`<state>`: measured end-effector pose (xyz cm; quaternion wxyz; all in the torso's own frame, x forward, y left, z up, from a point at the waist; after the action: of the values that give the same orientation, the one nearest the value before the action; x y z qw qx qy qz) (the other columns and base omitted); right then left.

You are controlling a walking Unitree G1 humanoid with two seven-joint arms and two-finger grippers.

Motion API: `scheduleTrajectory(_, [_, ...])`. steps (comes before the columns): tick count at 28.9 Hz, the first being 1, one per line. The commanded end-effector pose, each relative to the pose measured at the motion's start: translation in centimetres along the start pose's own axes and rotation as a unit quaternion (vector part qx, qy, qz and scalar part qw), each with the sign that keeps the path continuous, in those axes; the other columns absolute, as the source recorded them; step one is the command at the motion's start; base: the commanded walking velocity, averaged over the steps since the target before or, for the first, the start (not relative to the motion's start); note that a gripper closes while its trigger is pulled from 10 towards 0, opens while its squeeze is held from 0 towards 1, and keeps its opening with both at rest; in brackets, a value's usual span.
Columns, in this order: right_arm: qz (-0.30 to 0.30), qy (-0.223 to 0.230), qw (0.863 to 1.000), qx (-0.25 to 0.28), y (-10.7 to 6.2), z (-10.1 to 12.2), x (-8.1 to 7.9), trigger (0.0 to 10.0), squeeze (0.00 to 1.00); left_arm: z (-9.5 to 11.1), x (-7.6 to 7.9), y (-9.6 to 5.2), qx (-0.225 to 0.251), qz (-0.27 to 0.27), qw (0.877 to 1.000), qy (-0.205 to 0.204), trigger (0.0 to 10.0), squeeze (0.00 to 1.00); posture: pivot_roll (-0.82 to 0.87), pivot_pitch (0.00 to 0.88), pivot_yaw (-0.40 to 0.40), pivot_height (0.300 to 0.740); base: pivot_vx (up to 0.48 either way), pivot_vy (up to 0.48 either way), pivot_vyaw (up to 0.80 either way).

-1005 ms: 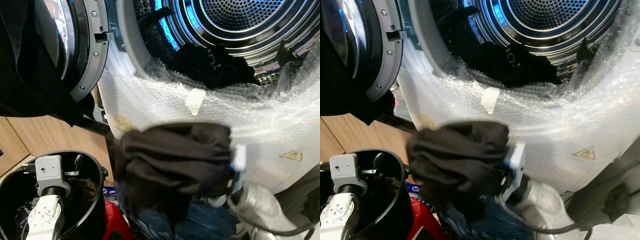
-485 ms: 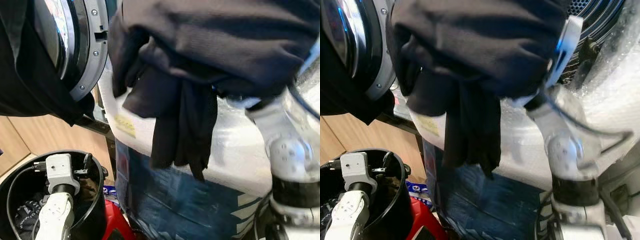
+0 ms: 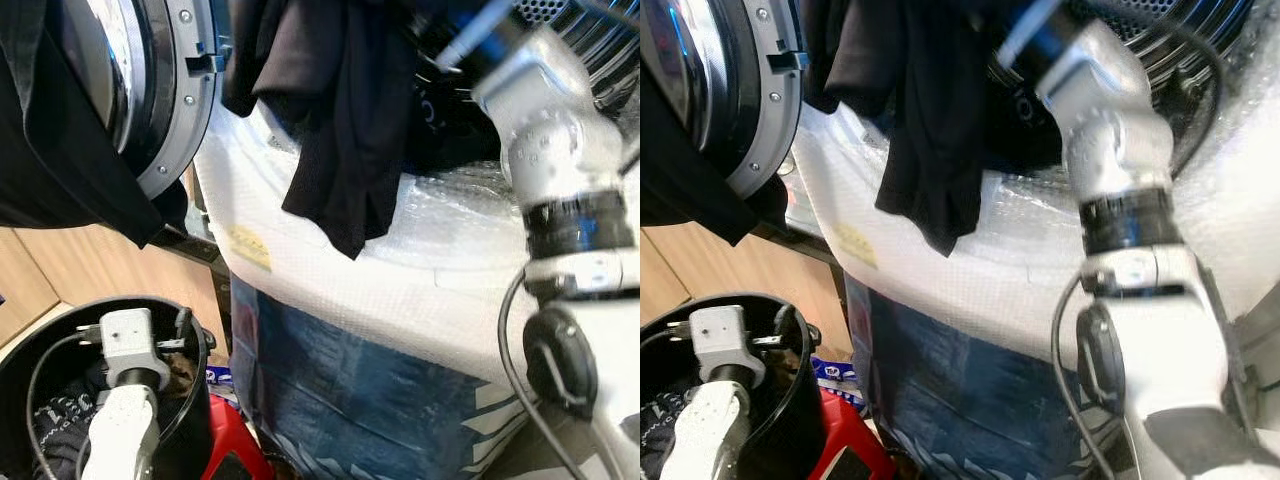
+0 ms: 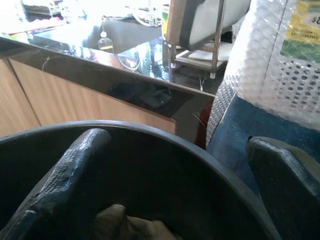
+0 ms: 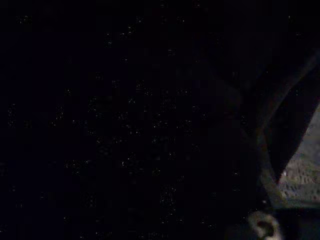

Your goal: Clothes washing

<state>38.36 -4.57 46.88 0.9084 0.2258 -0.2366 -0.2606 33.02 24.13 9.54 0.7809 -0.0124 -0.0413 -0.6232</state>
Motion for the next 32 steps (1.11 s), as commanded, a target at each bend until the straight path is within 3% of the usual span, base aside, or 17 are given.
scheduleTrajectory(1, [-0.057,-0.040,0.997,-0.023,0.8,1.1,1.9,0.0,0.00,-0.1,0.0,0.0,0.000,0.005,1.000,-0.004,10.0,0.00,0.00,0.000,-0.030,0.740,0.000,0.000,0.00])
scheduleTrajectory(3, [-0.085,-0.053,0.994,-0.046,0.9,0.7,2.8,0.0,0.00,-0.1,0.0,0.0,-0.001,0.007,1.000,-0.007,10.0,0.00,0.00,0.000,-0.030,0.740,0.000,0.000,0.00])
scheduleTrajectory(5, [-0.172,-0.073,0.977,-0.104,0.3,-0.4,5.0,0.0,0.00,-0.2,0.4,-0.1,-0.003,0.002,1.000,-0.014,10.0,0.00,-0.01,0.000,-0.031,0.740,0.000,0.000,0.00])
scheduleTrajectory(8, [-0.304,-0.126,0.924,-0.194,-2.1,-1.9,8.1,0.0,0.00,-0.6,1.0,-0.2,-0.009,-0.007,1.000,-0.012,10.0,0.00,-0.02,0.000,-0.033,0.740,0.000,0.000,0.00])
scheduleTrajectory(9, [-0.304,-0.126,0.924,-0.194,-2.1,-1.9,8.1,0.0,0.00,-0.6,1.0,-0.2,-0.009,-0.007,1.000,-0.012,10.0,0.00,-0.02,0.000,-0.033,0.740,0.000,0.000,0.00])
scheduleTrajectory(11, [-0.369,-0.154,0.890,-0.218,-3.7,-1.9,9.6,0.0,0.00,-0.2,0.1,0.2,-0.002,0.008,1.000,-0.005,10.0,0.00,-0.01,0.000,-0.038,0.740,0.000,0.000,0.00])
scheduleTrajectory(12, [-0.393,-0.201,0.865,-0.240,-4.4,-1.7,10.3,0.4,0.00,0.1,-0.5,0.4,0.003,0.017,1.000,-0.007,10.0,0.00,-0.01,0.000,-0.042,0.740,0.000,0.000,0.00])
scheduleTrajectory(13, [-0.409,-0.221,0.850,-0.248,-4.9,-1.7,10.6,2.8,0.00,0.5,-0.9,0.5,0.007,0.023,1.000,-0.008,10.0,0.00,0.00,0.000,-0.044,0.740,0.000,0.000,0.00])
scheduleTrajectory(14, [-0.415,-0.230,0.844,-0.251,-5.0,-1.7,10.7,2.8,0.00,0.6,-1.1,0.6,0.009,0.026,1.000,-0.010,10.0,0.00,0.00,0.000,-0.044,0.740,0.000,0.000,0.00])
scheduleTrajectory(15, [-0.393,-0.204,0.857,-0.264,-4.6,-3.0,10.0,9.8,0.00,0.7,-1.2,0.6,0.009,0.025,1.000,-0.008,10.0,0.00,0.00,0.000,-0.043,0.740,0.000,0.000,0.00])
scheduleTrajectory(16, [-0.383,-0.197,0.861,-0.270,-4.5,-3.5,9.7,9.8,0.00,0.7,-1.2,0.6,0.009,0.025,1.000,-0.008,10.0,0.00,0.00,0.000,-0.043,0.740,0.000,0.000,0.00])
scheduleTrajectory(19, [-0.388,-0.205,0.846,-0.302,-5.2,-5.7,9.4,10.0,0.00,0.1,-0.7,0.3,-0.003,0.026,1.000,-0.017,10.0,0.00,0.01,0.000,-0.049,0.740,0.000,0.000,0.00])
scheduleTrajectory(22, [-0.361,-0.205,0.847,-0.331,-5.5,-7.7,8.6,10.0,0.00,-0.3,0.2,0.0,-0.011,0.013,1.000,-0.020,10.0,0.00,0.01,0.000,-0.051,0.740,0.000,0.000,0.00])
scheduleTrajectory(25, [-0.240,-0.231,0.875,-0.352,-3.5,-9.9,5.8,10.0,0.00,-0.4,0.7,0.0,-0.013,0.003,1.000,-0.024,10.0,0.00,0.01,0.000,-0.056,0.740,0.000,0.000,0.00])
scheduleTrajectory(26, [-0.172,-0.241,0.889,-0.348,-2.3,-10.3,4.2,10.0,0.00,-0.4,0.8,0.1,-0.013,0.001,1.000,-0.025,10.0,0.00,0.01,0.000,-0.054,0.740,0.000,0.000,0.00])
scheduleTrajectory(29, [-0.130,-0.235,0.903,-0.334,-1.2,-10.2,3.0,10.0,0.00,-0.2,0.8,0.2,-0.011,0.000,1.000,-0.026,10.0,0.00,0.02,0.000,-0.054,0.740,0.000,0.000,0.00])
scheduleTrajectory(32, [-0.135,-0.235,0.903,-0.333,-1.1,-9.9,3.1,10.0,0.00,0.0,1.0,0.3,-0.007,-0.003,1.000,-0.023,10.0,0.00,0.03,0.000,-0.056,0.740,0.000,0.000,0.00])
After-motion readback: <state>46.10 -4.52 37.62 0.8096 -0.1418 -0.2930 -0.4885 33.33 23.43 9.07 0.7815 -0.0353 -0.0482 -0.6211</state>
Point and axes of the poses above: a point about 5 cm out from each wrist's last joint towards the gripper, its own y axis pointing out of the wrist towards the gripper, its own z axis along the axis of the wrist's last joint, x = y × z, the point moved 5 cm from there along y, pointing out of the wrist towards the gripper, and after that the axes turned 6 degrees about -y, right-handed, at the moved point
